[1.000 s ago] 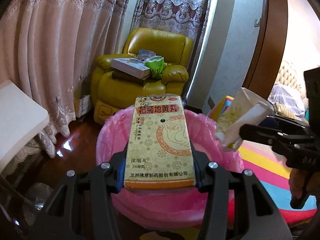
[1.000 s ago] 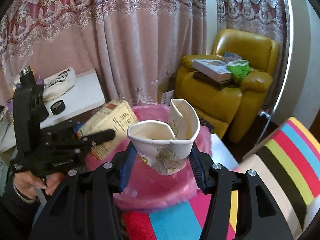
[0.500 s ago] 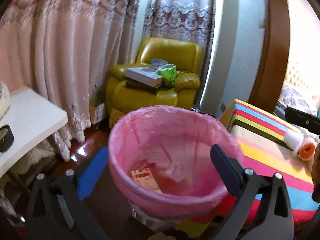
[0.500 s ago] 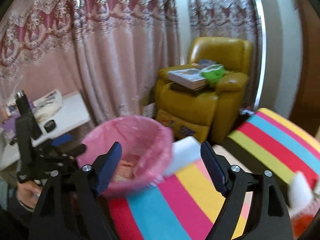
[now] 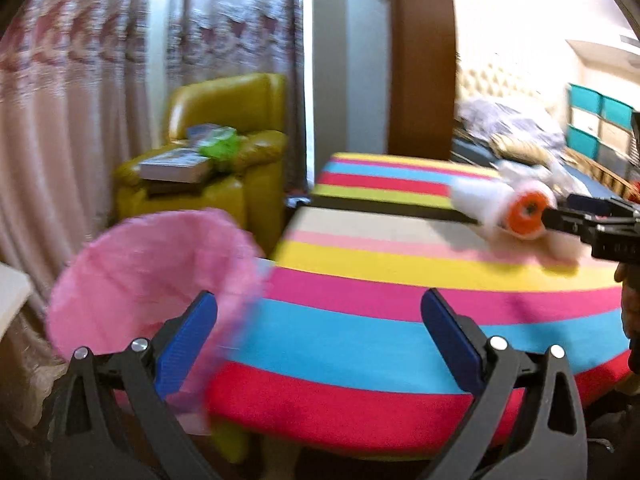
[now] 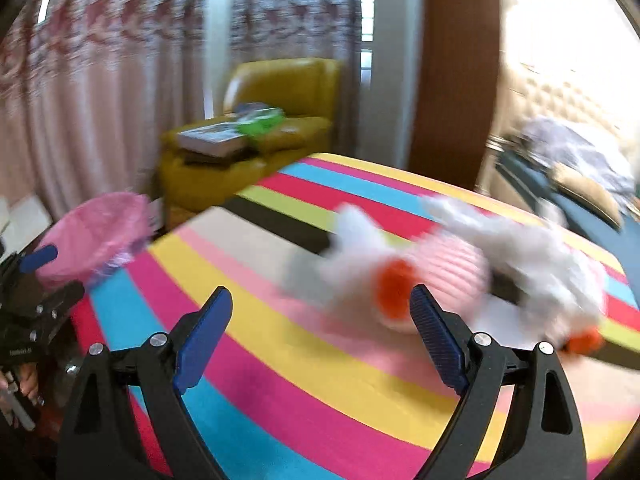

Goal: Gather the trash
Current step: 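Return both tools to the table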

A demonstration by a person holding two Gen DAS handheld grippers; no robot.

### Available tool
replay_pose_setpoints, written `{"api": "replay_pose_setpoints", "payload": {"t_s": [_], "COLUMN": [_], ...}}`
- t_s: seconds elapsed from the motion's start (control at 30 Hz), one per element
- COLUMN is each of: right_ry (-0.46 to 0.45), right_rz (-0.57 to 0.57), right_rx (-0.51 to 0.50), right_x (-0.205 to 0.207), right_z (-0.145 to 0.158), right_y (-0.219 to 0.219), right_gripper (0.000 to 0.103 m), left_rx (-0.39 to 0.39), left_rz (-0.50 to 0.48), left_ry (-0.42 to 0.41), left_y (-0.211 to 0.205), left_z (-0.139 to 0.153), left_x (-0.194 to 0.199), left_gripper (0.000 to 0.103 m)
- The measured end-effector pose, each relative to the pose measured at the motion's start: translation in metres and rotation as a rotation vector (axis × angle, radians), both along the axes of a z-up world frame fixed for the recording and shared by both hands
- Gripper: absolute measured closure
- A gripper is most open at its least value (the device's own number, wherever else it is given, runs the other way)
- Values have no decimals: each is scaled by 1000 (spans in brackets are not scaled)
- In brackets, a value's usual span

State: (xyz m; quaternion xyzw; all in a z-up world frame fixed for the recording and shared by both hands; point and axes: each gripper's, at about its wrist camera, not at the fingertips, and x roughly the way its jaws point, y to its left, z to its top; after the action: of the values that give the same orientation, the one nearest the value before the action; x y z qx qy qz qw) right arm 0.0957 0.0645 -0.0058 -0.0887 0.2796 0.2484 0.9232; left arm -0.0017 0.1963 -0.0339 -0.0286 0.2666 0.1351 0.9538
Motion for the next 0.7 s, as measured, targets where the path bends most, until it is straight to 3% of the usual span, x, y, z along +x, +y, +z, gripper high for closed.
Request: {"api": "replay_pose_setpoints", "payload": {"t_s": [0.27,0.4,0.7], "right_ry": [52,66,49], "right_rz": [-235,-292,-279], "right_rx": [92,134,91], "right_x": [12,30,74], "right_z": [-17,-19,-10], "right_y": [-106,-134,-118], "right_gripper": [19,26,34], "left_rx": [-1,5,1], "left_rz": [-166,-218,-276], "left_ry": [60,89,130], "left_y": [-70,-92,-115], "left_z": [-24,-32,-37], "left_x": [36,46,68], "left_gripper": [4,4,4]}}
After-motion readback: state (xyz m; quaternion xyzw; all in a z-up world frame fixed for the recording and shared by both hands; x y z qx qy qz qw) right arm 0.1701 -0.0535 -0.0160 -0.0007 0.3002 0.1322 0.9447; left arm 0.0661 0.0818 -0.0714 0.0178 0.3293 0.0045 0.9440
